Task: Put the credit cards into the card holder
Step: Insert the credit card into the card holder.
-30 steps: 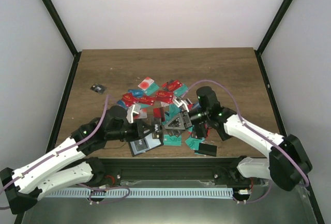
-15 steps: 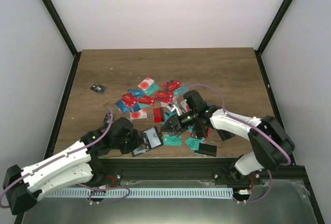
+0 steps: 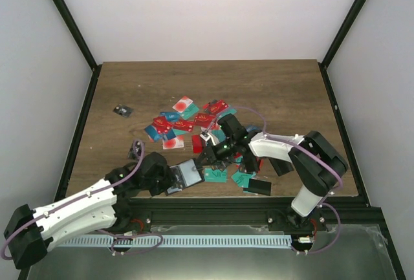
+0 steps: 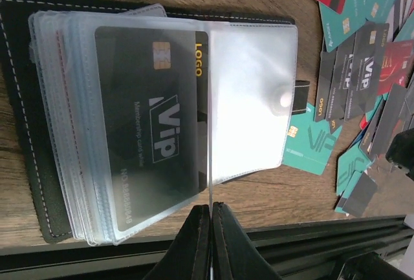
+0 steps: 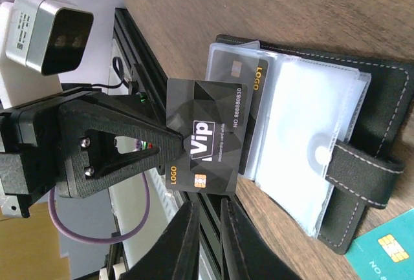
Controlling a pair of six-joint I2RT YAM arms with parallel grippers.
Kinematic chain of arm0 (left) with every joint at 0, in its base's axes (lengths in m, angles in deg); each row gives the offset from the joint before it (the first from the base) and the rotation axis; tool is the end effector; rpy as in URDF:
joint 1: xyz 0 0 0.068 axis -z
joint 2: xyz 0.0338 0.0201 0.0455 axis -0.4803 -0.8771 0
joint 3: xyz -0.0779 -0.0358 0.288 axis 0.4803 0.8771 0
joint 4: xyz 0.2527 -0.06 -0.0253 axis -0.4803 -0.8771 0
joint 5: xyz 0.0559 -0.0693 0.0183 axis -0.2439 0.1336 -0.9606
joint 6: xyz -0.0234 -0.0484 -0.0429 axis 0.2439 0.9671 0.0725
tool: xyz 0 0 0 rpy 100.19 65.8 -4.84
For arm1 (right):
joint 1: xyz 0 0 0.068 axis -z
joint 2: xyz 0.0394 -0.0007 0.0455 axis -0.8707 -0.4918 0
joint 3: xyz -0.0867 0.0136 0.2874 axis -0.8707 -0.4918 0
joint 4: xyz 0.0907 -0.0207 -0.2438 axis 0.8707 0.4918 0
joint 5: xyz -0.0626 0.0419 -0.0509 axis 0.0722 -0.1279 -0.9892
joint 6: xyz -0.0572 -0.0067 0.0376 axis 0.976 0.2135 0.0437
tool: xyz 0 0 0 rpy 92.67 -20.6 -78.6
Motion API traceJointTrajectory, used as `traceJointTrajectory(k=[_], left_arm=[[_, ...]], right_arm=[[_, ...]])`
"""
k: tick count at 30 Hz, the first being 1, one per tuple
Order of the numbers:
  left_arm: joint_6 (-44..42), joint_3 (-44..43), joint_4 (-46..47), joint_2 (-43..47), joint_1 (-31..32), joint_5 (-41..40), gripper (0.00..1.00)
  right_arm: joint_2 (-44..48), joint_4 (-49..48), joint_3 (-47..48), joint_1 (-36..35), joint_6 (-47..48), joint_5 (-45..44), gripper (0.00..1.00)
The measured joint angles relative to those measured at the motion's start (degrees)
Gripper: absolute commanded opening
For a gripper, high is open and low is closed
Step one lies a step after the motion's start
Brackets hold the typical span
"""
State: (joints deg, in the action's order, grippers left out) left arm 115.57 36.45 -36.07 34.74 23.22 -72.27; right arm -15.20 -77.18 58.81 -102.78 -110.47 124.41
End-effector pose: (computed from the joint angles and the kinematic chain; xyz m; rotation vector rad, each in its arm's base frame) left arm 0.0841 -0.1116 0.1836 -0.5626 2.7265 -0.8427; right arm 0.2112 0.2508 0.1878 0.6675 -2.5984 -1.5901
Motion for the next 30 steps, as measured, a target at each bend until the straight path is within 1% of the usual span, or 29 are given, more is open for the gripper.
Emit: traceJointTrajectory(k=[4, 9, 15, 20, 26, 30], left_arm=[[-0.09, 0.59, 1.46, -0.31, -0.50, 0.04, 0.04], [-1.29, 0.59, 4.59, -3.43, -1.90, 0.31, 0.04], [-2.23, 0.59, 6.56, -5.95, -2.12, 0.70, 0.04], [-2.84, 0.37, 5.75, -6.05, -2.14, 0.87, 0.04], [-3.28, -0.04, 3.58, -3.32, -2.16, 1.14, 0.04], [-3.50, 0.15, 3.41, -3.30, -2.16, 1.57, 0.04]], right_arm=[[-1.40, -0.33, 0.42, -0.17, 0.04, -0.37, 0.11], [-2.36, -0.28, 0.42, -0.17, 0.59, -0.57, 0.10], [-2.71, 0.02, 0.42, -0.17, 1.57, -0.87, 0.10], [-3.65, 0.42, 0.42, -0.17, 2.56, -1.01, 0.10], [-4.48, 1.14, 0.42, -0.17, 3.41, -1.03, 0.10], [-4.70, 1.14, 0.42, -0.20, 3.69, -1.01, 0.09]])
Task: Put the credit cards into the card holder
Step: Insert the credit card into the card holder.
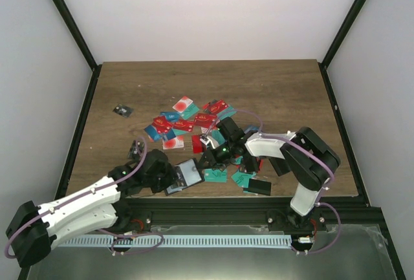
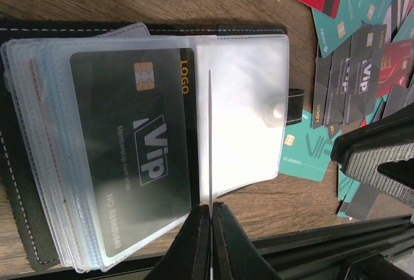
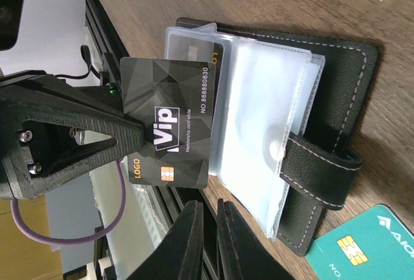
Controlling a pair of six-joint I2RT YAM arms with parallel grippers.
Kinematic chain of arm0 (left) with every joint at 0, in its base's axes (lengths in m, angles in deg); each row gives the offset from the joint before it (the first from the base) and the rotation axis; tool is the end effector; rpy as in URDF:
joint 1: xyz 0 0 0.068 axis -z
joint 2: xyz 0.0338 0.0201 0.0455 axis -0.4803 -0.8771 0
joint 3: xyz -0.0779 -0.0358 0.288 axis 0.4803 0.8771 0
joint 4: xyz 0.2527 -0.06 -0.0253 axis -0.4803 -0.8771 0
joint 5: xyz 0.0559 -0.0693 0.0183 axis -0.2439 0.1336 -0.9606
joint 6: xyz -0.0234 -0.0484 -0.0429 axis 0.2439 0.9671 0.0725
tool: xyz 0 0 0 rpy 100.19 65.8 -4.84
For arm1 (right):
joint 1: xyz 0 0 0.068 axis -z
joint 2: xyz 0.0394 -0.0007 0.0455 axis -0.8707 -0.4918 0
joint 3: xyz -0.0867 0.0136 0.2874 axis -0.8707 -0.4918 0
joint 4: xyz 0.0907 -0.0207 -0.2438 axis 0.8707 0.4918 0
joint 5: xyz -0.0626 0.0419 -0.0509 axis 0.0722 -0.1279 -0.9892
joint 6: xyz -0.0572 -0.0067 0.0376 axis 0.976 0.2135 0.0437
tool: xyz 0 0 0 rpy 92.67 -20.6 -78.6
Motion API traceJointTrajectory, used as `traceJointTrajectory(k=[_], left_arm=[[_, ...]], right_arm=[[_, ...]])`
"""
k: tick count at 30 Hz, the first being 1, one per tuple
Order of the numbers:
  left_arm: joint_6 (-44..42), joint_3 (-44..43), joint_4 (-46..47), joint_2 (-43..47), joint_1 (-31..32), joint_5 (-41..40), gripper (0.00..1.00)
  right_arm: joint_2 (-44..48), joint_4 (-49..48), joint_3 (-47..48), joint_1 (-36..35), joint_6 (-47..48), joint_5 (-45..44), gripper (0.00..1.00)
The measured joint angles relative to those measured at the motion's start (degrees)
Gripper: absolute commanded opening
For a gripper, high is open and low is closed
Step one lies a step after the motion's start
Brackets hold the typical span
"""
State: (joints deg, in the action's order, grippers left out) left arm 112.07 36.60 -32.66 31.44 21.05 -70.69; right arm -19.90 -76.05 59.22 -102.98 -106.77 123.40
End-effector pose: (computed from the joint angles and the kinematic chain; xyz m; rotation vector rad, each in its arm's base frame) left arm 0.0934 -0.1168 0.1801 -0.5178 2.7308 -0.8410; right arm 0.2147 0.2547 0.1626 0.6870 -2.6090 -1.5010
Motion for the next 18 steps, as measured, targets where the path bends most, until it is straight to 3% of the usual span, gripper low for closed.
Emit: traceJointTrajectory(k=[18], left_arm=[[-1.57, 0.63, 1.07, -3.58, 0.00, 0.59, 0.04]], right_arm=[[-0.66, 0.83, -0.15, -0.04, 0.59, -1.20, 0.09]])
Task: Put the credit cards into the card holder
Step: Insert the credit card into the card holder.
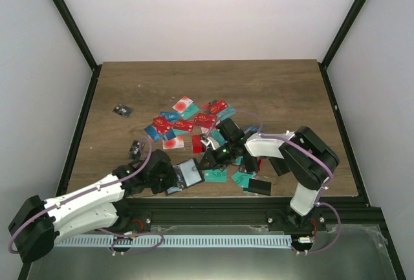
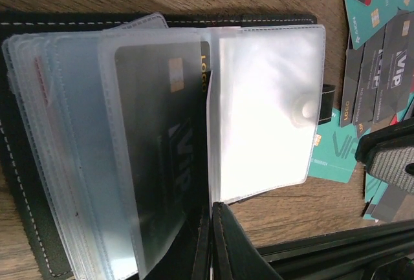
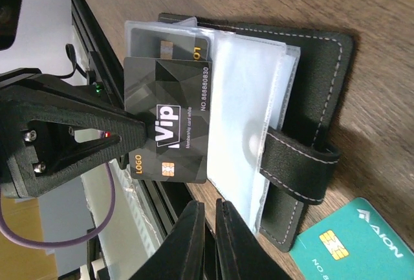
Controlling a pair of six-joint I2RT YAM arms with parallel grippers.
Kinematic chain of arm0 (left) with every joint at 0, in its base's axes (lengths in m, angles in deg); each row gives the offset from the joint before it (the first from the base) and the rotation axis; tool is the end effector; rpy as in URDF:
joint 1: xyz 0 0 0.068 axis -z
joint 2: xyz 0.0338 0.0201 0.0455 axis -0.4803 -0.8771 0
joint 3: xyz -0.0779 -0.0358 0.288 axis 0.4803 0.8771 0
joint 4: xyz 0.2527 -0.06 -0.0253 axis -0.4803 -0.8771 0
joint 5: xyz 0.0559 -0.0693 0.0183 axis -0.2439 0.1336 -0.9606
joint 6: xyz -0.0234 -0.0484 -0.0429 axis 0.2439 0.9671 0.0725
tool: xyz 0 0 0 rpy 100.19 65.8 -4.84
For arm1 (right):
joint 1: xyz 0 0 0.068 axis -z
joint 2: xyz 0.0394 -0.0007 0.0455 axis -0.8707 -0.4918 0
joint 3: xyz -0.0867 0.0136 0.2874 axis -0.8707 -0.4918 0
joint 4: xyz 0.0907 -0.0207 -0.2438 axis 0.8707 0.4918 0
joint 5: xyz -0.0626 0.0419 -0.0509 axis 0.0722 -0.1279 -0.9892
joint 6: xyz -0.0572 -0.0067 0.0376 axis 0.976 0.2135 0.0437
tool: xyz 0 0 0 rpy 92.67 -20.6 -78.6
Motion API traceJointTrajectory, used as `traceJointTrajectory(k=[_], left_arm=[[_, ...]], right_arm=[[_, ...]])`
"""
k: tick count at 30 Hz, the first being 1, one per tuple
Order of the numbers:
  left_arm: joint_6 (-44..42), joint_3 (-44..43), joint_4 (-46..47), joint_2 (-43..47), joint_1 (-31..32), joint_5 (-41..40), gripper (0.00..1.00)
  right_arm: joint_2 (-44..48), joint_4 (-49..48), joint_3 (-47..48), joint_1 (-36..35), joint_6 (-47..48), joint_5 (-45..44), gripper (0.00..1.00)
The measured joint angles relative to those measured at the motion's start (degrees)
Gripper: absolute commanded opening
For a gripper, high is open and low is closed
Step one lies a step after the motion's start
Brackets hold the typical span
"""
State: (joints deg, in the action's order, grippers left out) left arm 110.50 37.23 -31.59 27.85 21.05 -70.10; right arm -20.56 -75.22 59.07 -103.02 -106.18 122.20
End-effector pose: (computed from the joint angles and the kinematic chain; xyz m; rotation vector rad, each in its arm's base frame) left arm 0.0956 -0.1202 0.1698 -0.4870 2.7825 -0.7830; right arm 0.2143 0.2537 0.1567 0.6772 -2.6286 -1.4605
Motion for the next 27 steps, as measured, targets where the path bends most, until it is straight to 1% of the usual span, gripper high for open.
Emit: traceJointTrajectory(k=[6, 17, 27], left_arm=[[-0.76, 1.42, 1.73, 0.59, 0.00, 0.07, 0.04], [-1.68, 1.97, 1.18, 5.86, 0.00, -0.85, 0.04], [-2.78, 1.53, 0.35, 3.48, 0.00, -1.70, 0.04]], right_arm=[[-0.87, 0.22, -0.94, 0.00, 0.85, -0.61, 0.08], [-1.90, 0.50, -2.16, 0.00, 1.09, -1.22, 0.08], [-1.90, 0.55, -2.16, 0.00, 1.16, -1.25, 0.08]])
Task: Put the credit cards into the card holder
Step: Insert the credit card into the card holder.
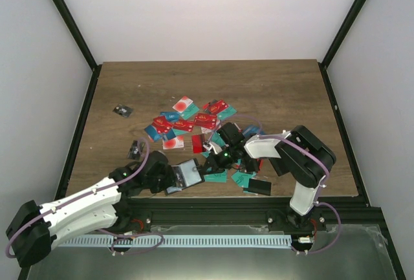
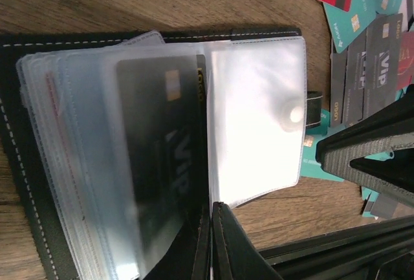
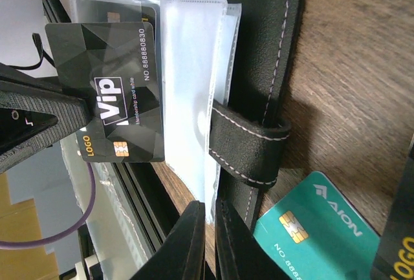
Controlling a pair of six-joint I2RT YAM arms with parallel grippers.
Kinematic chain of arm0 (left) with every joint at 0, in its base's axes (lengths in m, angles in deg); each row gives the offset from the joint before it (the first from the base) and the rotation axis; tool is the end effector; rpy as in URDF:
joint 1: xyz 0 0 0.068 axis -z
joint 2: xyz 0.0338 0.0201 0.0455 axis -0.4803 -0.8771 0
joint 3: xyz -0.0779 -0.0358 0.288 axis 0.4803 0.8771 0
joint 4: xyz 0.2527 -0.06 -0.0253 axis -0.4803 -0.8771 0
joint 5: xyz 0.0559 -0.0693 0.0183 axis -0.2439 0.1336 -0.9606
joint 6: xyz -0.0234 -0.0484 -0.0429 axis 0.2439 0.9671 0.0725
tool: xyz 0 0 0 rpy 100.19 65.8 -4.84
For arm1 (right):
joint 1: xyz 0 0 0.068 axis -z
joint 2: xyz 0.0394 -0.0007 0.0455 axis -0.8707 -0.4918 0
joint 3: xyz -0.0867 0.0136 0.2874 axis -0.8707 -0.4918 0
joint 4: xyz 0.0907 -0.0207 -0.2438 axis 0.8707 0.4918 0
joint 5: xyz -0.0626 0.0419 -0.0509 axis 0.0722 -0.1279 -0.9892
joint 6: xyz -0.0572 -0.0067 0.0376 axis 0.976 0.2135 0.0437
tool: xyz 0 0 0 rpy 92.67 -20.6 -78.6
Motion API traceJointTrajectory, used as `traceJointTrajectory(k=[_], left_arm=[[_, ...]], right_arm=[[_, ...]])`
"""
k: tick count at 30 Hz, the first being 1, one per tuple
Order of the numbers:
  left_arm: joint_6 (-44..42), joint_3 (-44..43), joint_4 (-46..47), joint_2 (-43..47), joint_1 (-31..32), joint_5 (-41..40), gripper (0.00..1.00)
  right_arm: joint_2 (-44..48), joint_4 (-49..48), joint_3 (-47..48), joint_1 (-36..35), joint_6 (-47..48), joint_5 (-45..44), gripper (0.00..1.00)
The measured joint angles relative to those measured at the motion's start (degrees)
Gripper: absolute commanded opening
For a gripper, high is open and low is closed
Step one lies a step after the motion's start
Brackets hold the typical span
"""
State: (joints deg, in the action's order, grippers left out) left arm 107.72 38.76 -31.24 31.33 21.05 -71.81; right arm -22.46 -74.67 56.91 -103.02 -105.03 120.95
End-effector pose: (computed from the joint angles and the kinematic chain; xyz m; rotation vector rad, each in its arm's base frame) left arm 0.0922 -0.1137 0.1696 -0.4206 2.7307 -0.7890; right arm 0.2082 0.2470 0.1359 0.6440 -2.6384 -1.3703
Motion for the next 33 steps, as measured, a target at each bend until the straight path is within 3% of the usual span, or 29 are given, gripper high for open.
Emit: traceJointTrajectory(k=[33], left_arm=[[-0.98, 1.55, 5.16, -2.03, 0.00, -0.09, 0.04]], right_arm=[[-1.07, 0.24, -0.02, 0.00, 0.81, -0.11, 0.08]])
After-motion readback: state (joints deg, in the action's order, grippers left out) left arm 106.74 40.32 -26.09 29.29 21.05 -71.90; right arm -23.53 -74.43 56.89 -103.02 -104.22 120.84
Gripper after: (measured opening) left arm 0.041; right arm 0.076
